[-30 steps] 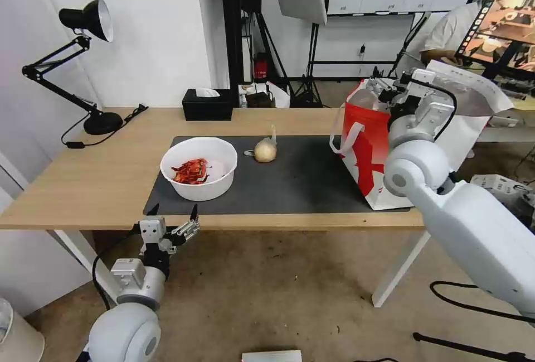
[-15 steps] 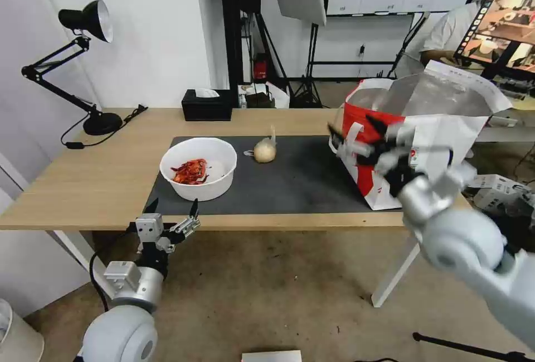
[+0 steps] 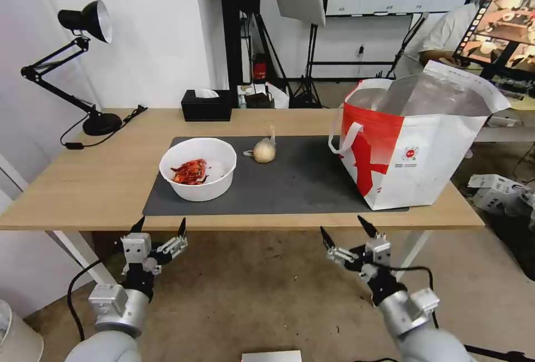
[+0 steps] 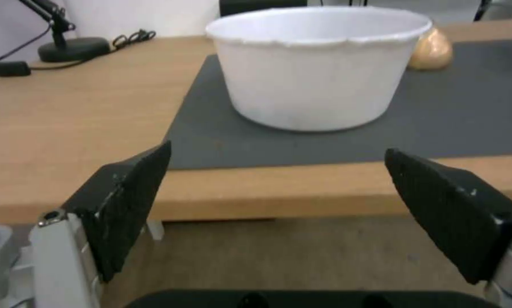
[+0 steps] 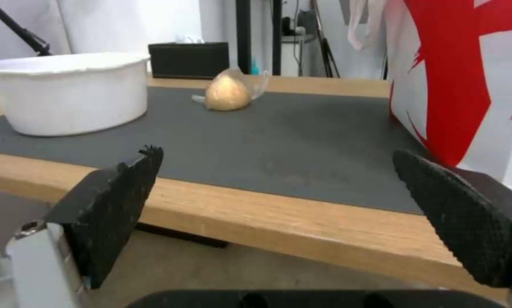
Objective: Pick up the trash from the table and place it into the takeout bag.
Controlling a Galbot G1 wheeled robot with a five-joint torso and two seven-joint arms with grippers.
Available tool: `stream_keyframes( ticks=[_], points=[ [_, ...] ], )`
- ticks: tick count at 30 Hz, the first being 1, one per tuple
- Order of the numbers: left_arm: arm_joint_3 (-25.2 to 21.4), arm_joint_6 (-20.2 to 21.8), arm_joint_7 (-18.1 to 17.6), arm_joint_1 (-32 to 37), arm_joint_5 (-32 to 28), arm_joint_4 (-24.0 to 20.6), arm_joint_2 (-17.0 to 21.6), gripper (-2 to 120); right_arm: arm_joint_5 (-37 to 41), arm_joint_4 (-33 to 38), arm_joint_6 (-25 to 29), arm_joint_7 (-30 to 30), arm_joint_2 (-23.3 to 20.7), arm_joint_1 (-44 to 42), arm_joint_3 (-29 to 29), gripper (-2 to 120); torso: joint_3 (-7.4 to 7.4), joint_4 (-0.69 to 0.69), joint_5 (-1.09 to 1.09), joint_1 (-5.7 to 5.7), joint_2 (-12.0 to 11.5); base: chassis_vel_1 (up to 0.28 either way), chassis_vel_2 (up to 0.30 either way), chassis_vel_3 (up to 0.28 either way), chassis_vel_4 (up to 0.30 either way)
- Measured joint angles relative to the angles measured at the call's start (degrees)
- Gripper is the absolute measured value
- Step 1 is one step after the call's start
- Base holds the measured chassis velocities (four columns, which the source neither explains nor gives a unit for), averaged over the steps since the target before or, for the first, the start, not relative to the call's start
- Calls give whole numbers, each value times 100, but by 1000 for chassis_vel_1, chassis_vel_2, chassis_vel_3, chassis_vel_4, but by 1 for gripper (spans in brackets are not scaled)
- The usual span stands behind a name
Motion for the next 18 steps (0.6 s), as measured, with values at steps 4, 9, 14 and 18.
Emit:
stream_keyframes(
  ticks=[4, 9, 14, 18],
  points=[
    [2, 6, 13, 22, 11, 12, -9, 100, -4, -42, -14, 31, 7, 18, -12, 100, 0, -1, 1, 0, 0, 0, 0, 0, 0],
    [32, -25, 21, 15, 11, 52, -15, 100, -6, -108, -33, 38, 48, 48, -41, 100, 0, -1, 0, 0, 0, 0, 0, 0, 0],
    [52, -70, 23, -4, 11, 94, -15, 100, -7, -140, -44, 38, 74, 66, -62, 100, 1, -1, 1, 1, 0, 0, 0, 0, 0],
    [71, -96, 28, -17, 8, 107, -14, 100, -11, -163, -50, 38, 78, 72, -79, 100, 0, -1, 1, 1, -1, 0, 0, 0, 0]
  ],
)
